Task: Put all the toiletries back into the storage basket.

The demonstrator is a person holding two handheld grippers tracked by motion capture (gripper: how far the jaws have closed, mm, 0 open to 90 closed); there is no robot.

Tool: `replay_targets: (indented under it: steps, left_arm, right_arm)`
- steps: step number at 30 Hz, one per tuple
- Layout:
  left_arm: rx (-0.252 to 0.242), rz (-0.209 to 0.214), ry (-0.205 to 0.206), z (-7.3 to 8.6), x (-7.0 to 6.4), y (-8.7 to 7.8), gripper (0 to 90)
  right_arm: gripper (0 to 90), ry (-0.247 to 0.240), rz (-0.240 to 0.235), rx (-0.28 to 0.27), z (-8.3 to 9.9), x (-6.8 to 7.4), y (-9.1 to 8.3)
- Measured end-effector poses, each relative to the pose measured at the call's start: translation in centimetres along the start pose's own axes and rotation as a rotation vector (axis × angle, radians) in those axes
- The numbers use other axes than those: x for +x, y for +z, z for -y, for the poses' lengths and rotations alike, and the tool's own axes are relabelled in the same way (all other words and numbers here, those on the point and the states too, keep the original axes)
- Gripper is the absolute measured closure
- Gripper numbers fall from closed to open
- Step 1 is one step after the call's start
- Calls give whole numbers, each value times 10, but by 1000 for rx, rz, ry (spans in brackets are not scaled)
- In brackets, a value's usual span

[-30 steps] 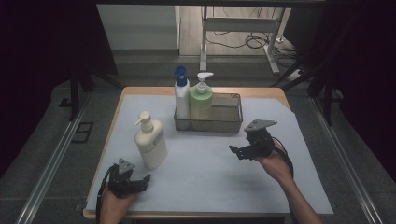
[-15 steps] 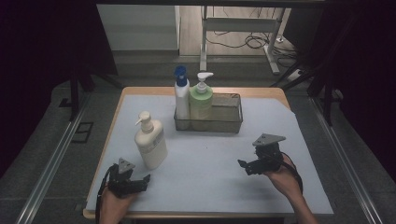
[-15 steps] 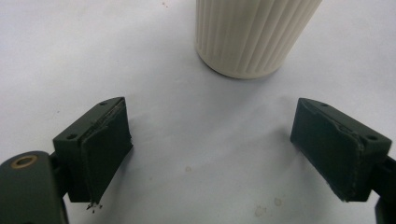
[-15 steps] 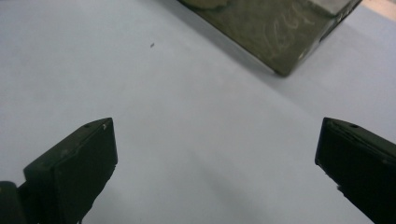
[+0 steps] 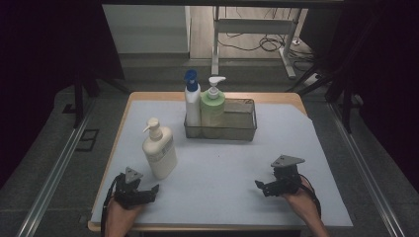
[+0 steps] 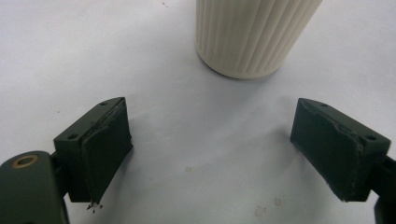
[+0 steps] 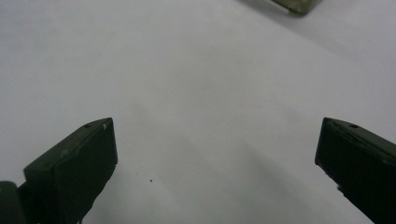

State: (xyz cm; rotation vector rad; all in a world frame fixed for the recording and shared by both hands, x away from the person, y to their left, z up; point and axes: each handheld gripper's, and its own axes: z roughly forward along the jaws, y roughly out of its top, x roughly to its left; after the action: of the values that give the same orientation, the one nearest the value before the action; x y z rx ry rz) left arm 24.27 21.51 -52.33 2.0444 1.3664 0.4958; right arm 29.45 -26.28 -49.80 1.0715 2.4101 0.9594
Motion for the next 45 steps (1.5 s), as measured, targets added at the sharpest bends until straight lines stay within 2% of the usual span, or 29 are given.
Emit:
replay_targets:
  steps: [6,7,9,11,17,21,28,31,33,35,40,45]
  left_arm:
    - [3,8,4,-1,2,-1,135]
    - [3,9,2,-1,2,-2,146]
    - [3,9,2,-1,4,-2,163]
    - [5,4,1,-1,5,-3,178]
    - [-11,-3,-13,-2,10,-8,242]
    - [-24,10,-27,-4,16,-11,339]
    - [-13,17,-49,-10,24,-8,525]
    - [-5,13,-23,-17,25,-7,599]
    - [-3,11,-21,-22,27,-6,667]
    - [2,22,-26,-26,30,-5,729]
    - [22,39,-2,-33,33,5,880]
    - [10,52,7,-40,33,13,895]
  right_arm:
    - [0,7,-1,28,14,0,14]
    - [0,22,-12,20,17,-1,15]
    - [0,40,-19,11,18,-3,15]
    - [0,31,-7,15,18,-2,16]
    - [0,32,-11,10,19,-2,16]
    - [0,33,-11,8,19,-2,16]
    - [0,34,-11,9,19,-2,16]
    - [0,34,-11,8,19,-2,16]
    - [0,34,-12,8,19,-2,16]
    - [0,34,-11,8,19,-2,16]
    - [0,33,-10,8,19,-2,16]
    - [0,34,-11,8,19,-2,16]
